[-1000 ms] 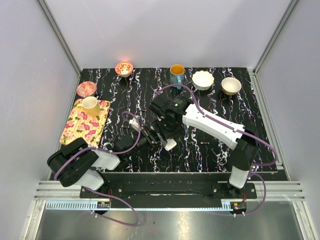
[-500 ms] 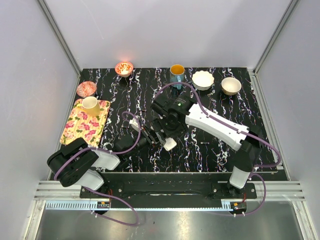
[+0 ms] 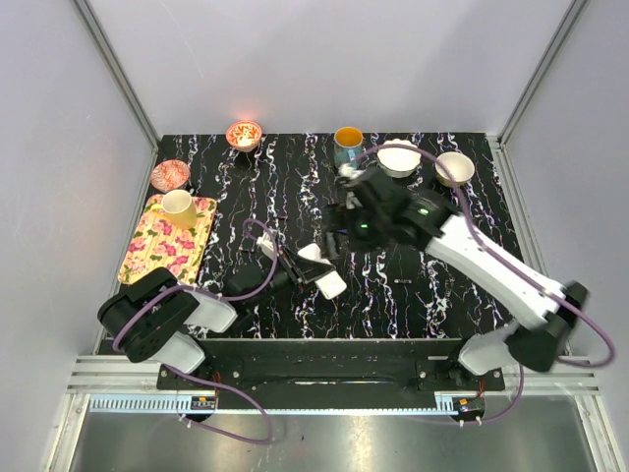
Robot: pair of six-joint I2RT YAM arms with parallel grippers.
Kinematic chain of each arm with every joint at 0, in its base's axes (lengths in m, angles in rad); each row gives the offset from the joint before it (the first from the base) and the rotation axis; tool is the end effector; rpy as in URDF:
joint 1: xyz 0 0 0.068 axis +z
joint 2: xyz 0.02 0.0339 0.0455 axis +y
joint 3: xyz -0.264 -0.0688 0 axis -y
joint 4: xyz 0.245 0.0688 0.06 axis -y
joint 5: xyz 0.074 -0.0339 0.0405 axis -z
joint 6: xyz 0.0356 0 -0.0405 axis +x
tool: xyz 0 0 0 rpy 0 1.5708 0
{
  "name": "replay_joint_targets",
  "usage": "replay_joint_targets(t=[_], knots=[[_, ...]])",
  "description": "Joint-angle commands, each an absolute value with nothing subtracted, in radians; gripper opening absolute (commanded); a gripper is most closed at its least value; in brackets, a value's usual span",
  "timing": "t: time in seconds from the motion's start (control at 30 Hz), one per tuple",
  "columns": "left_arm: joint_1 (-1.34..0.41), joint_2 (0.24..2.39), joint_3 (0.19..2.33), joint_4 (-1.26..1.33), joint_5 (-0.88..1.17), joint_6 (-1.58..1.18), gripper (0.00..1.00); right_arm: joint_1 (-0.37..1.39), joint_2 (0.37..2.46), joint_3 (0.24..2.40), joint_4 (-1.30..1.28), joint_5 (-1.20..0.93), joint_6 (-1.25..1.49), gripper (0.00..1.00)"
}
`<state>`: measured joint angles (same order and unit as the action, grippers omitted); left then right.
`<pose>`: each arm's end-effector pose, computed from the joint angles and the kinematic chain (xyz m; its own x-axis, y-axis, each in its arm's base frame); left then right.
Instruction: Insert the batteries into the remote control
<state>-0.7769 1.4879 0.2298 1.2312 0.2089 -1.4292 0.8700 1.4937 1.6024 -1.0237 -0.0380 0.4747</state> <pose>0.1655 -0.1731 0.1590 -0.8280 -0.5441 -0.1356 0.0987 0.0966 -0.9904 0.1947 0.2329 0.3761 -0.8105 -0.2524 -0.5286 -0.4590 0.8342 0.3055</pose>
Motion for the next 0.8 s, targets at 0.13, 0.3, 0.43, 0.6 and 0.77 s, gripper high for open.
replay_joint_targets(t=[0.13,0.3,0.43,0.6,0.77], knots=[[-0.643,1.459,0.296,1.664,0.431,-1.551,0.0,0.683,1.169,1.166,-0.559,-0.337,0.656,0.96],[-0.627,1.459,0.359,1.664,0.537,-1.594,0.0,0.657,1.118,1.022,-0.341,-0.469,0.727,0.96],[-0.627,1.451,0.377,1.664,0.566,-1.605,0.0,0.627,1.126,0.947,-0.224,-0.554,0.773,0.95],[-0.627,1.445,0.388,1.654,0.571,-1.605,0.0,0.614,1.131,0.881,-0.106,-0.623,0.816,0.92],[-0.627,1.447,0.399,1.643,0.566,-1.594,0.0,0.612,1.147,0.851,-0.054,-0.693,0.837,0.86]])
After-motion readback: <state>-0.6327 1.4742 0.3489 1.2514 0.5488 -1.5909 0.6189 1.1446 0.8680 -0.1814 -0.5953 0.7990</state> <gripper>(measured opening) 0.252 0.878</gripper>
